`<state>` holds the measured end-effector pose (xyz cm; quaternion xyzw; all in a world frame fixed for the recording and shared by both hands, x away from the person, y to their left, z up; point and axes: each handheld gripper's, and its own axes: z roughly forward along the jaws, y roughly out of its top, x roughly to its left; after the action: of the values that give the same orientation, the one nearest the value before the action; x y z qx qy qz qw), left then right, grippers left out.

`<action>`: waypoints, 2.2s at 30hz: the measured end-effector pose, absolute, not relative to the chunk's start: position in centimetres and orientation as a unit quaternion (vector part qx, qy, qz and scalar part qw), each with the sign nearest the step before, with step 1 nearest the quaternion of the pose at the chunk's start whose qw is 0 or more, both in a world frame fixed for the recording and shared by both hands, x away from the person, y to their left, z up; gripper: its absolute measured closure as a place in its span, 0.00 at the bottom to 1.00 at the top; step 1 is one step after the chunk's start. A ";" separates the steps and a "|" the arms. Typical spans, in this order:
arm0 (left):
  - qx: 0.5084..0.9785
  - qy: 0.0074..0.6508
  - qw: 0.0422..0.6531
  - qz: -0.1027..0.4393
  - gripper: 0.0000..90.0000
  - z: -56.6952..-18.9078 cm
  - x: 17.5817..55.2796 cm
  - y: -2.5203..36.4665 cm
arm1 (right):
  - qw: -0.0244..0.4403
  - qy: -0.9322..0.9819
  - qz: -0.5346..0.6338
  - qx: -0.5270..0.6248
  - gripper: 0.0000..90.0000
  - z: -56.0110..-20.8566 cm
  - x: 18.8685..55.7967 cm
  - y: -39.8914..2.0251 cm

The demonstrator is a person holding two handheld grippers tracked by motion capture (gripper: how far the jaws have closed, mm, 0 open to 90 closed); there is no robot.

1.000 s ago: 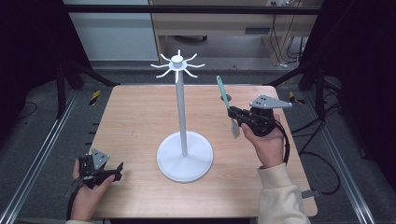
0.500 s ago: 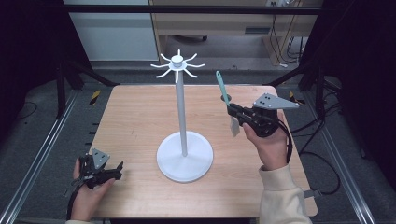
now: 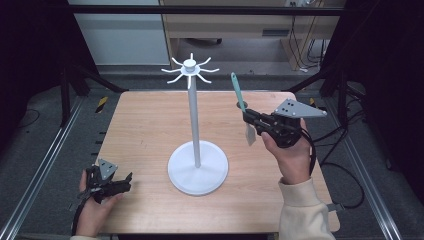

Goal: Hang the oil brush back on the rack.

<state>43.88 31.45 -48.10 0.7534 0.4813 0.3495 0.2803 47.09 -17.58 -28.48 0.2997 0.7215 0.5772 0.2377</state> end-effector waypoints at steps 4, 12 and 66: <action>0.758 0.478 0.278 0.345 0.08 -48.2 43.9 31.4 | 0.235 0.720 0.581 0.298 0.92 -28.3 47.0 -17.7; 0.764 0.475 0.281 0.334 0.08 -48.4 44.0 31.1 | 0.236 0.719 0.586 0.292 0.91 -27.8 46.5 -17.7; 0.771 0.464 0.307 0.309 0.03 -48.1 43.8 31.5 | 0.225 0.727 0.609 0.223 0.91 -25.5 43.7 -15.2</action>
<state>43.78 31.48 -48.11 0.7714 0.4641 0.3094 0.3065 43.68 -15.24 -25.53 0.2229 0.7274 0.6085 0.2255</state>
